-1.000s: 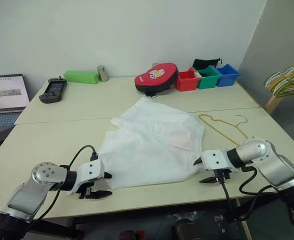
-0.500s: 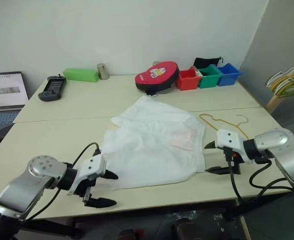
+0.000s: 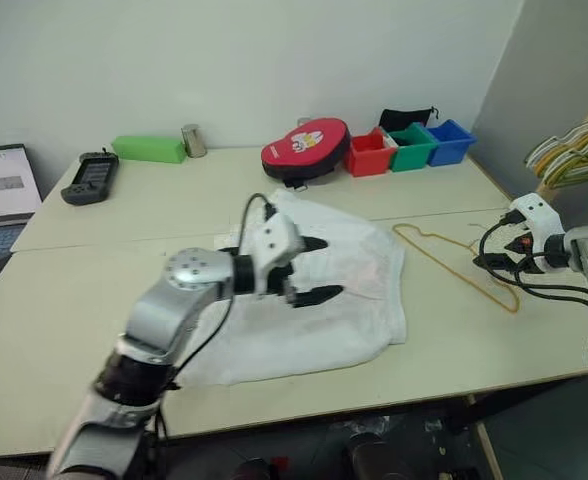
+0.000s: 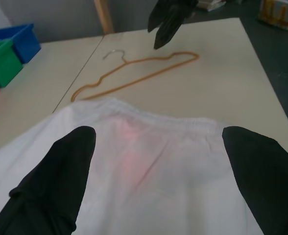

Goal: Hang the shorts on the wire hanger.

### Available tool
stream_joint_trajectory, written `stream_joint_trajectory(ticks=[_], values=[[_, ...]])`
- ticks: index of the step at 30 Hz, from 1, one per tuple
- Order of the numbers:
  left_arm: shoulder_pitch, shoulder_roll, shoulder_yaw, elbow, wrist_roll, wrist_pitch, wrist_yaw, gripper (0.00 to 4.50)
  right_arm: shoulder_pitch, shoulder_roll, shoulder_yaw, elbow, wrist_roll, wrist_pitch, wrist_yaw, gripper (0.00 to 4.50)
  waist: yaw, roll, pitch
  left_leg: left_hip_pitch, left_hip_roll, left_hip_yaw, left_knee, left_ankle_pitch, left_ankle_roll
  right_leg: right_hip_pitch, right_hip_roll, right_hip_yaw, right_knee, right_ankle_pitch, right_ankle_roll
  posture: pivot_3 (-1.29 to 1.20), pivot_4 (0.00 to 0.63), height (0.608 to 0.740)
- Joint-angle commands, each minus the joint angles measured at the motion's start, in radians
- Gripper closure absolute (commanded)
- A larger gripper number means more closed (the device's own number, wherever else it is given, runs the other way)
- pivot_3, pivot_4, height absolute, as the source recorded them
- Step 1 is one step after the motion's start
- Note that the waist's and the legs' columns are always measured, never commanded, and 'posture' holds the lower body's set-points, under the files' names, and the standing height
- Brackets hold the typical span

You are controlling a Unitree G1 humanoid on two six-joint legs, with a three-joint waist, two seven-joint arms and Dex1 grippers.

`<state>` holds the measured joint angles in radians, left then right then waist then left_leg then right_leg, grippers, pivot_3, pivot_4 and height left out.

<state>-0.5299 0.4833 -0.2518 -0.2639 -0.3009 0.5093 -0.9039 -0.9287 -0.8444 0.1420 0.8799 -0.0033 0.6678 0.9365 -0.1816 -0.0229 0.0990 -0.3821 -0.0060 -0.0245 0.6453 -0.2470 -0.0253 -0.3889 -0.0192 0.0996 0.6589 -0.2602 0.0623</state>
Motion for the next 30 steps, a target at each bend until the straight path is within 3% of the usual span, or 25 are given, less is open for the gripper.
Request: stream_joint_trajectory(ticks=[1, 6, 14, 15, 19, 30], values=[[-0.004, -0.063, -0.053, 0.005, 0.049, -0.037, 0.057, 0.08, -0.061, 0.015, 0.005, 0.18, -0.049, -0.11, -0.009, 0.0, -0.01, 0.0, 0.0, 0.0, 0.0, 0.0, 0.0, 0.0, 0.0, 0.0, 0.0, -0.001, 0.0, 0.0, 0.0, -0.16, 0.027, 0.74], [0.008, -0.114, -0.064, -0.008, 0.064, -0.018, 0.106, 0.08, -0.094, 0.035, 0.014, 0.315, -0.097, -0.188, -0.013, 0.0, -0.02, 0.001, 0.0, 0.0, -0.001, -0.001, 0.001, 0.0, 0.0, 0.001, 0.0, 0.0, 0.0, 0.0, 0.0, -0.14, 0.023, 0.74], [0.03, -0.106, -0.055, -0.037, 0.061, 0.003, 0.126, 0.08, -0.079, 0.046, 0.001, 0.404, -0.139, -0.254, -0.084, 0.0, -0.024, 0.003, -0.002, 0.003, -0.001, -0.001, 0.005, 0.001, 0.0, 0.004, 0.0, 0.001, 0.002, -0.001, 0.007, -0.11, 0.018, 0.74], [0.034, -0.104, -0.054, -0.042, 0.06, 0.006, 0.128, 0.0, -0.078, 0.047, -0.005, 0.411, -0.138, -0.252, -0.091, 0.36, -0.023, 0.003, -0.002, 0.003, -0.001, -0.001, 0.005, 0.001, 0.0, 0.005, 0.0, 0.001, 0.002, -0.001, 0.007, -0.11, 0.019, 0.74], [0.038, -0.101, -0.053, -0.051, 0.06, 0.018, 0.134, 0.0, -0.084, 0.057, -0.049, 0.428, -0.113, -0.208, -0.091, 1.11, -0.018, 0.003, -0.002, 0.003, -0.001, -0.001, 0.007, 0.001, 0.0, 0.006, 0.0, 0.0, 0.002, 0.0, 0.008, -0.11, 0.024, 0.74], [0.013, -0.071, -0.04, -0.022, 0.059, 0.011, 0.112, 0.0, -0.071, 0.076, -0.091, 0.43, -0.1, -0.148, -0.066, 4.11, -0.017, 0.003, -0.002, 0.005, -0.002, -0.001, 0.017, 0.0, 0.0, 0.014, 0.0, 0.0, 0.002, 0.002, 0.012, -0.11, 0.03, 0.74]])
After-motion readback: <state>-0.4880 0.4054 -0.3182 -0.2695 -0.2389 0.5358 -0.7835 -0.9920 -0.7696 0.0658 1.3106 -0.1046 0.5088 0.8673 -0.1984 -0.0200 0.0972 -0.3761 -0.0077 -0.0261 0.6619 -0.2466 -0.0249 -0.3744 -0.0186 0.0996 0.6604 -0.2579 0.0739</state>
